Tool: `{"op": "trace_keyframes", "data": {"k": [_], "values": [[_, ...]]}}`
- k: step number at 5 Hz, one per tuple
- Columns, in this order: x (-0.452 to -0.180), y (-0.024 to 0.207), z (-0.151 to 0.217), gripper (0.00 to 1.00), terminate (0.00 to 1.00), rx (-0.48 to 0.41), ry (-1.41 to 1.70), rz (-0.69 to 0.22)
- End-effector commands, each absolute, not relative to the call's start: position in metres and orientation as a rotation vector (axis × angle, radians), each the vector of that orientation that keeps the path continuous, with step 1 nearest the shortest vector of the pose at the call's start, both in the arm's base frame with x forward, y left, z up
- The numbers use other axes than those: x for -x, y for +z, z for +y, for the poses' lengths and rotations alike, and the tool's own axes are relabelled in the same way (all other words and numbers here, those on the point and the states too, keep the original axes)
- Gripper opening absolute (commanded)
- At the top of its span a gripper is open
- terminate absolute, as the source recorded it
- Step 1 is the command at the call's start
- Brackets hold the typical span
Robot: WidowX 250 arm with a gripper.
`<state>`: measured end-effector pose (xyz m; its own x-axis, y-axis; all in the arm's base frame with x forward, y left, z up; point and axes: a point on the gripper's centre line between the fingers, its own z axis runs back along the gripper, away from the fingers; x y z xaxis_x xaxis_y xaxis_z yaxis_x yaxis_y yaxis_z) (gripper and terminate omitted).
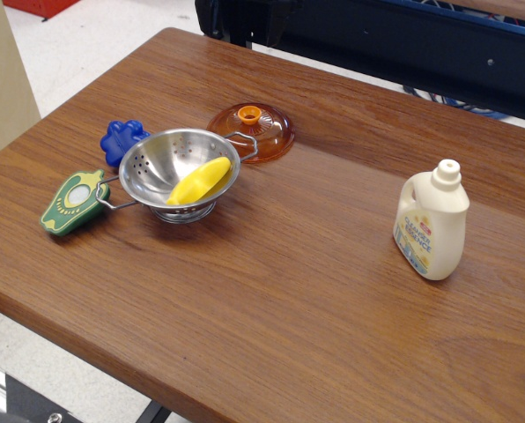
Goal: Take banana out of colander
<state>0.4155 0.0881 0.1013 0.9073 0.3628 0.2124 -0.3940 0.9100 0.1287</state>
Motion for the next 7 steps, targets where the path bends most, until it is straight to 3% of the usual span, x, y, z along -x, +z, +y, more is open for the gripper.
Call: {"op": "trace_keyframes", "data": {"k": [1,2,4,6,7], "values": [[-0.416,0.101,0.088,1.0,0.0,-0.171,0.393,-0.186],[-0.395,0.106,0.092,1.0,0.0,-0.171,0.278,-0.249],[-0.351,0.111,0.095,1.0,0.0,-0.14,0.112,-0.248],[-0.325,0.102,0.087,1.0,0.0,-0.111,-0.086,-0.098],[-0.32,0.098,0.082,1.0,0.0,-0.091,-0.13,-0.097]]}}
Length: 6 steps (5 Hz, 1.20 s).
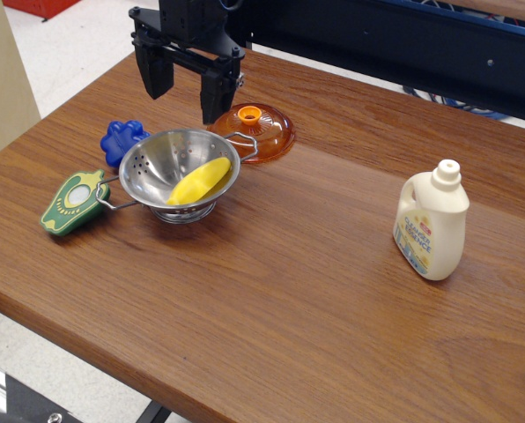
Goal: Take banana out of colander
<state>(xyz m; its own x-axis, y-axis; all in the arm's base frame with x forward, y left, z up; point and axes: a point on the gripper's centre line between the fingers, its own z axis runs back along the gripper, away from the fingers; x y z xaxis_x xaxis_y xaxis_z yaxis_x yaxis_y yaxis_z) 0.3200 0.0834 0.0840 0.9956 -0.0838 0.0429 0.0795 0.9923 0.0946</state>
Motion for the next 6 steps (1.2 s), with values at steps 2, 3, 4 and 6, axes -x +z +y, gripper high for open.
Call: {"op": "trace_keyframes", "data": {"k": [2,3,4,6], "values": [[-0.307,0.083,0.071,1.0,0.0,-0.09,-0.14,-0.1],[-0.304,0.077,0.073,1.0,0.0,-0.09,-0.132,-0.105],[-0.301,0.069,0.076,1.0,0.0,-0.097,-0.116,-0.105],[-0.296,0.052,0.081,1.0,0.0,-0.114,-0.103,-0.102]]}}
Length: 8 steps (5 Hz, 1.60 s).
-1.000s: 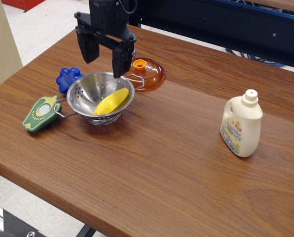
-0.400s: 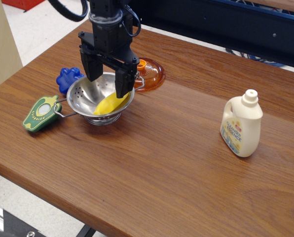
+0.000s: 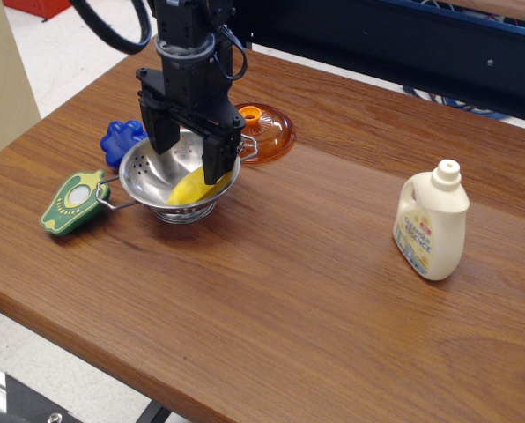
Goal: Take banana out of colander
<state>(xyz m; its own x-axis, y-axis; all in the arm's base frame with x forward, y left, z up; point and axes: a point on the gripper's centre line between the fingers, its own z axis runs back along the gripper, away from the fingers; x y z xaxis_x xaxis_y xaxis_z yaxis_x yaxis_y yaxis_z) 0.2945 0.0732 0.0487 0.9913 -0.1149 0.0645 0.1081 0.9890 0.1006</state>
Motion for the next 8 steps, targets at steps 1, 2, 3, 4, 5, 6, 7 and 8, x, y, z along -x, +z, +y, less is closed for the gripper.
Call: {"op": "trace_keyframes", "data": {"k": [1,2,3,4,5,6,7,8], "values": [[-0.293,0.046,0.085,1.0,0.0,-0.129,-0.09,-0.102],[-0.294,0.035,0.085,1.0,0.0,-0.144,-0.086,-0.092],[-0.296,0.028,0.085,1.0,0.0,-0.162,-0.078,-0.094],[-0.296,0.025,0.083,1.0,0.0,-0.168,-0.086,-0.084],[-0.297,0.035,0.079,0.0,0.0,-0.138,-0.096,-0.087],[-0.302,0.057,0.076,0.0,0.0,-0.154,-0.048,-0.156],[-0.309,0.081,0.073,0.0,0.0,-0.137,-0.014,-0.204],[-0.313,0.104,0.068,0.0,0.0,-0.099,0.021,-0.241]]}}
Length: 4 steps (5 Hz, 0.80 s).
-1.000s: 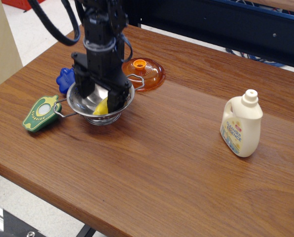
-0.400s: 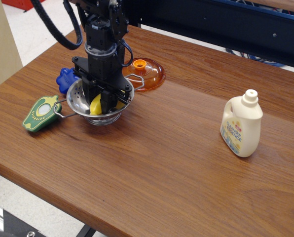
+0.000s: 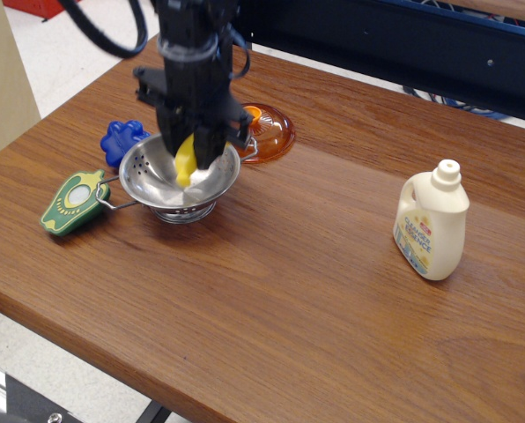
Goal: Take banana out of colander
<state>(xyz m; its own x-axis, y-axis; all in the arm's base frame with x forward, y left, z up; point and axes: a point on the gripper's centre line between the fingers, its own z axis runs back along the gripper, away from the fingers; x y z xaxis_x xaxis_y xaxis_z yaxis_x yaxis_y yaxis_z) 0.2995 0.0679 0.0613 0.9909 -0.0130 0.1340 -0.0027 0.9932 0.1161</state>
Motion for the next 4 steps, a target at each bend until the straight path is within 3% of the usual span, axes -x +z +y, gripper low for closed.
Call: {"op": "trace_keyframes", "data": {"k": [1,3,4], "values": [[-0.324,0.107,0.053,0.0,0.0,-0.08,0.066,-0.214],[-0.358,0.095,0.02,0.0,0.0,-0.028,0.15,-0.201],[-0.353,0.079,0.005,0.0,0.0,-0.022,0.131,-0.181]]}}
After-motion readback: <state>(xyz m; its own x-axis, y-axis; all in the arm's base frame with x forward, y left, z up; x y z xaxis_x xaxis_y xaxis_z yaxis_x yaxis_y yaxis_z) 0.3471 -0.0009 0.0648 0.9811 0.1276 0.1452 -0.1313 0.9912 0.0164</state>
